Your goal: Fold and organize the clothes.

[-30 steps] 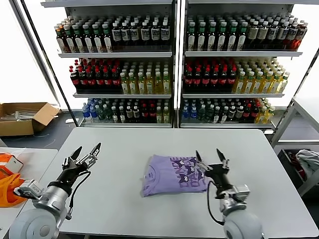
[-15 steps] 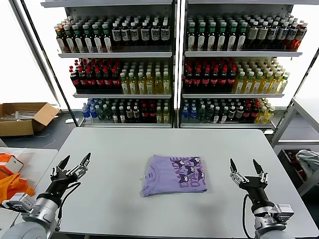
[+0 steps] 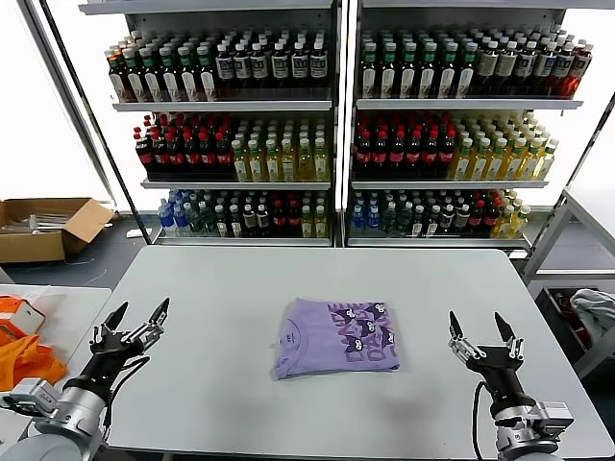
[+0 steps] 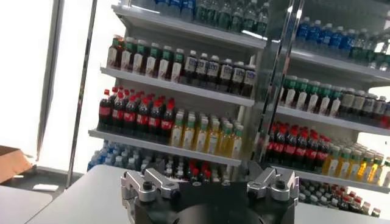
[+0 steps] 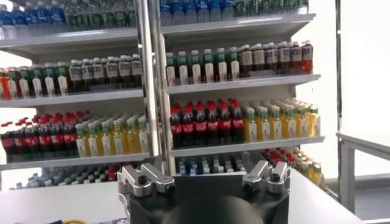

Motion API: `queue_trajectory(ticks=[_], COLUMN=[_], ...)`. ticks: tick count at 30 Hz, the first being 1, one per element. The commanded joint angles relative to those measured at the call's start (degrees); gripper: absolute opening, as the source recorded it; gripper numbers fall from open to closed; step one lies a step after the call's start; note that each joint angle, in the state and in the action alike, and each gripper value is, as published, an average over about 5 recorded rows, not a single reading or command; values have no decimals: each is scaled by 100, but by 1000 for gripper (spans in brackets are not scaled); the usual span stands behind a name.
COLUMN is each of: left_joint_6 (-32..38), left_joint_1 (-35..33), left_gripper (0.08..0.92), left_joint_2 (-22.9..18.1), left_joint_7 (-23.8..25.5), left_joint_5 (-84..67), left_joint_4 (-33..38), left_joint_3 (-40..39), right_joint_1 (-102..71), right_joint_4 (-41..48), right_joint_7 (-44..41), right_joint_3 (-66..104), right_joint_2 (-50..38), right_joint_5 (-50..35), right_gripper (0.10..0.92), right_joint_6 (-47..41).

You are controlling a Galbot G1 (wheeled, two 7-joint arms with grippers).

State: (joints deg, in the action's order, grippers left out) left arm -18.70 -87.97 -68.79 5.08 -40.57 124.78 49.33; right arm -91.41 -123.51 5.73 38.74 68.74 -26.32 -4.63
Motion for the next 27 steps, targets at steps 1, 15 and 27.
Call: queue_trajectory(ticks=[1, 15, 27], left_joint_6=[33, 210, 389], left_joint_1=[-86, -242, -415], left_gripper=[823, 822, 823], left_joint_2=[-25, -109, -285], left_joint_7=[53, 407, 752], left_joint_5=[68, 370, 872], left_joint_4=[7, -119, -69], left_joint_3=[83, 211, 452], right_joint_1=[-118, -659, -857], right_joint_4=[-28, -154, -245], right_joint_7=[-60, -365, -481], right_joint_3=[11, 445, 642], right_joint_2=[50, 150, 262], right_joint_5=[70, 85, 1], right_gripper=[823, 823, 823], right_joint_6=[23, 184, 303])
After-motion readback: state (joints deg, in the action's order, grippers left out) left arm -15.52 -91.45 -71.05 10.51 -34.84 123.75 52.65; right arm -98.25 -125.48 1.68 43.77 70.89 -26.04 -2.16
